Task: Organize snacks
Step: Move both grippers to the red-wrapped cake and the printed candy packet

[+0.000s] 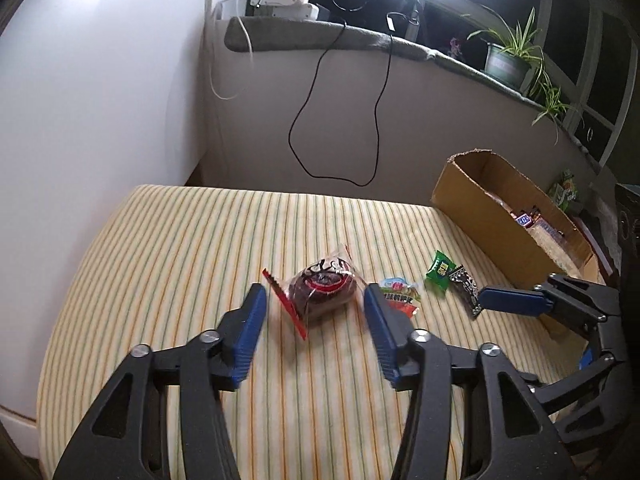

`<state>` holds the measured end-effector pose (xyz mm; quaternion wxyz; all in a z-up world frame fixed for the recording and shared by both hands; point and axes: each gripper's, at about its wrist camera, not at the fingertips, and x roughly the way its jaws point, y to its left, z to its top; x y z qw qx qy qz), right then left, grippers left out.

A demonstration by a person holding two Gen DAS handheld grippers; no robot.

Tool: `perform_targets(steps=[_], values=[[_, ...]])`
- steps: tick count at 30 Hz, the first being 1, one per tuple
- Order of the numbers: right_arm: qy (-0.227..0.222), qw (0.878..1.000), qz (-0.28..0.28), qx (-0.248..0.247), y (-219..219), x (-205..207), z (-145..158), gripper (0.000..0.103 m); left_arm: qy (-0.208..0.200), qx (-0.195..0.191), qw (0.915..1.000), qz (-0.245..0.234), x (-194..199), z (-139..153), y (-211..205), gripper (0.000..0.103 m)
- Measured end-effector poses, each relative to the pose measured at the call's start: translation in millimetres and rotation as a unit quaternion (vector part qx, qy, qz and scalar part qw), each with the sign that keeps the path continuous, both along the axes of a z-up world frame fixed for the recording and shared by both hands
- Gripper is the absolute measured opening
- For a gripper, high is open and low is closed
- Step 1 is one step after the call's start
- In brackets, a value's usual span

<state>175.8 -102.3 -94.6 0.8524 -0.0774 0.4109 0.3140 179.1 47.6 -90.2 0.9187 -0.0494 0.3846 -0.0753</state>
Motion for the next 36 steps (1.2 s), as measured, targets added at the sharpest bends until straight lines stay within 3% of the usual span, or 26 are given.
perform_targets(steps=[11,14,21,36], values=[[0.022,1.000,0.006,-0.014,21.4,27.3,-22.3,0.065,0.016,0.026,0.9991,-0.028,25.6,-15.2,-8.6,0.056],[0.022,1.000,0.007,-0.019,26.7,34.5,-24.2,0.062,0.020,0.027,0.9989,-0.032,32.6,-20.0,-9.5,0.061],[0.027,0.999,0.006,-0.033,37.2,47.3,-32.6,0.051,0.020,0.032,0.9985,-0.041,35.6,-22.3,-8.2,0.062],[0.004,0.998,0.004,-0.063,56.9,52.1,-37.8,0.035,0.012,0.026,0.9991,-0.031,25.4,-21.3,-7.5,0.042]])
